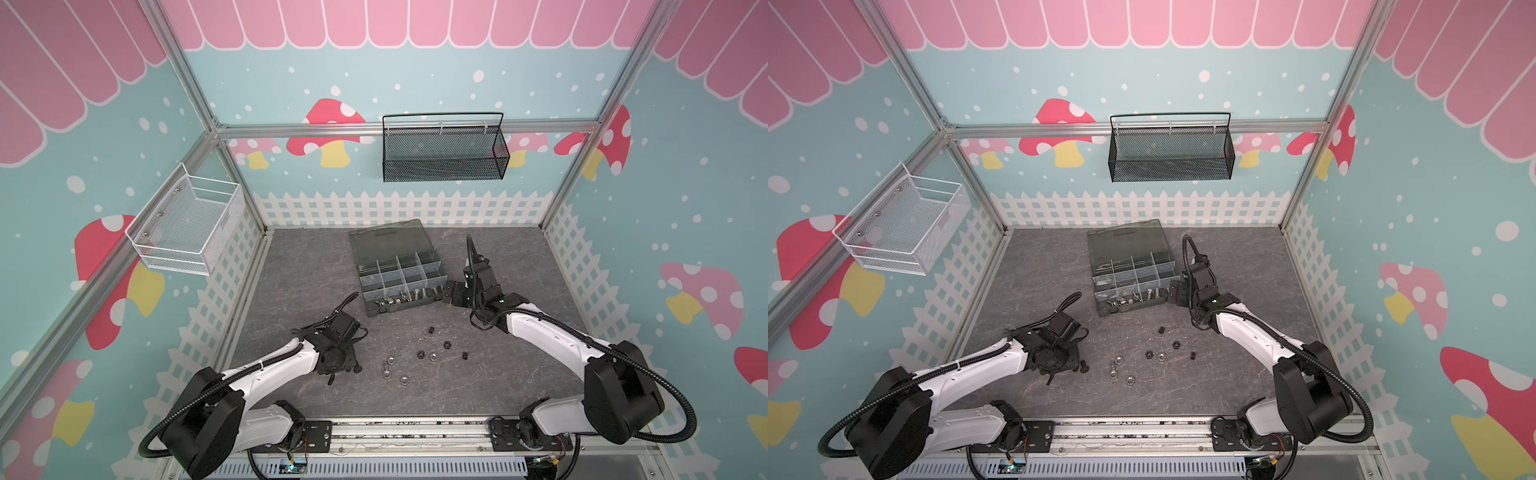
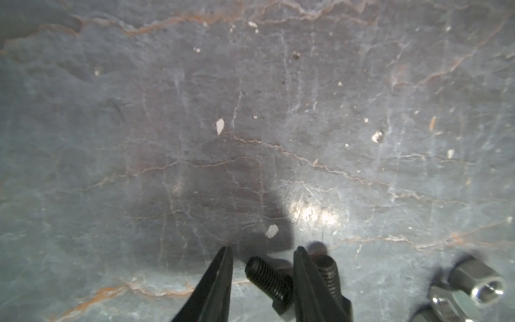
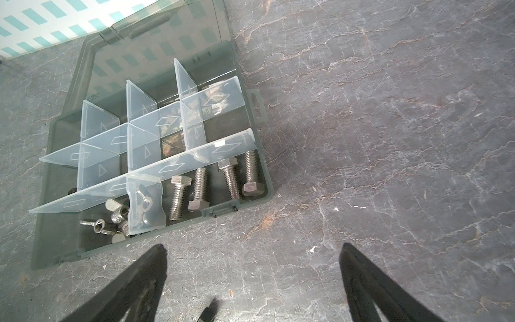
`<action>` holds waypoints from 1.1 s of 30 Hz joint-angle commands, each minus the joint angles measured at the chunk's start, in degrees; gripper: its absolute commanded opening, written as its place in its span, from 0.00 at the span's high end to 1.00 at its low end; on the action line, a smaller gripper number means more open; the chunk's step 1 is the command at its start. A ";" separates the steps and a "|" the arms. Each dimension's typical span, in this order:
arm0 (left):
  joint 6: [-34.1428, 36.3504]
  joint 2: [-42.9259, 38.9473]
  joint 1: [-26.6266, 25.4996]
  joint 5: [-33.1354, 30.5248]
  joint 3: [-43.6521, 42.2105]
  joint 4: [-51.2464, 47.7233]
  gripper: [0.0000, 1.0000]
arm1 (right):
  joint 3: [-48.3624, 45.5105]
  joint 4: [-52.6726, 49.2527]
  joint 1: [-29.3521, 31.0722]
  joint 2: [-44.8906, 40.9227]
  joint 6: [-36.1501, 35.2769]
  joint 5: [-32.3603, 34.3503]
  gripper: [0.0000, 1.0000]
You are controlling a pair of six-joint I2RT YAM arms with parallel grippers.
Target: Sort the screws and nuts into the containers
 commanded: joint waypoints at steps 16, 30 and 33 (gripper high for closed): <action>-3.86 -0.07 -1.88 2.08 0.15 -0.66 0.61 | 0.55 -0.35 -0.18 1.37 0.69 -0.12 0.02; -2.24 5.30 -1.86 0.51 2.32 1.28 0.66 | -0.12 -0.33 -0.23 1.32 0.75 -0.23 0.02; -2.02 5.64 -1.81 0.59 2.52 0.97 0.69 | -0.09 -0.46 -0.19 1.38 0.74 -0.15 0.02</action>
